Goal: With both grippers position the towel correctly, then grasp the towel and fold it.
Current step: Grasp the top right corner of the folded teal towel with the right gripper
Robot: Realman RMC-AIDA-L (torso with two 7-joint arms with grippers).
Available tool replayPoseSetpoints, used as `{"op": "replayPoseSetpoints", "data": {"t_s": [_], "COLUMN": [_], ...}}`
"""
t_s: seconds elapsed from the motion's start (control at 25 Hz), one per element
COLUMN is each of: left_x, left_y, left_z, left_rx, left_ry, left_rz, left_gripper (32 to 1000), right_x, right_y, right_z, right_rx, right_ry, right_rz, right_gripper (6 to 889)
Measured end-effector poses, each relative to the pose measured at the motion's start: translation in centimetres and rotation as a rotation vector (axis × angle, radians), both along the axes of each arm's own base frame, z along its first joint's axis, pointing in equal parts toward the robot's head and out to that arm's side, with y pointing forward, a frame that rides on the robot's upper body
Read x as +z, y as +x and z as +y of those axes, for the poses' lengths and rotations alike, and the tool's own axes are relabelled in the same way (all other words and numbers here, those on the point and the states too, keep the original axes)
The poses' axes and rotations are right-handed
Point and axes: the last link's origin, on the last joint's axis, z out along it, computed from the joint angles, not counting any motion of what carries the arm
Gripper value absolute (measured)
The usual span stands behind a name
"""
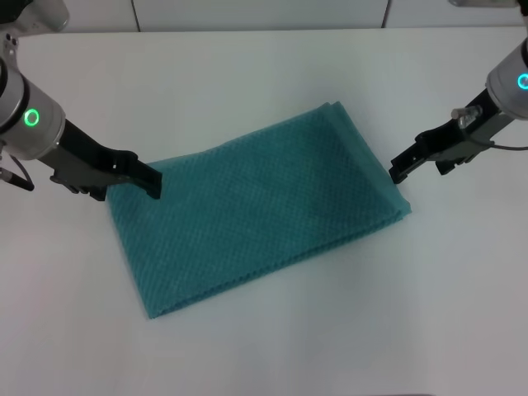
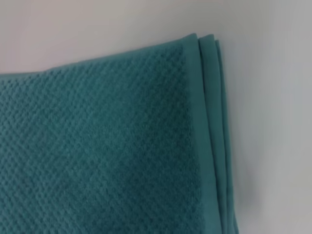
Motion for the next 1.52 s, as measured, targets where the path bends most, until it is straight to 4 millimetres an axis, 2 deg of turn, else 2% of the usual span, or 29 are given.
{"op": "replayPoseSetpoints", "data": {"t_s": [0.32,0.64,1.2,1.52], "left_x": [-0.1,-0.2,-0.5,-0.4], "left_y": [0.1,0.2,0.6,0.7], "left_z": [0.1,0.2,0.3,0.4], "left_rx": [-0.006,-0.015,-0.021,-0.024], "left_ry": [0.004,0.007,0.000,0.001], "left_rz": [-0.010,-0.010,-0.029,-0.030], "left_gripper": [882,877,870,866], "right_x": [-0.2,-1.4,-3.9,-4.4], "right_y": [2.0,3.1,3.2,3.3], "right_z": [-0.6,-0.7,-0.9,-1.0], "right_rx": [-0.021,0.020,0.061,0.056], "right_ry": [0.026,0.036,0.026,0.022], "right_rz": [-0.006,-0.011,0.011,0.024], "right_gripper": [861,858,851,847]}}
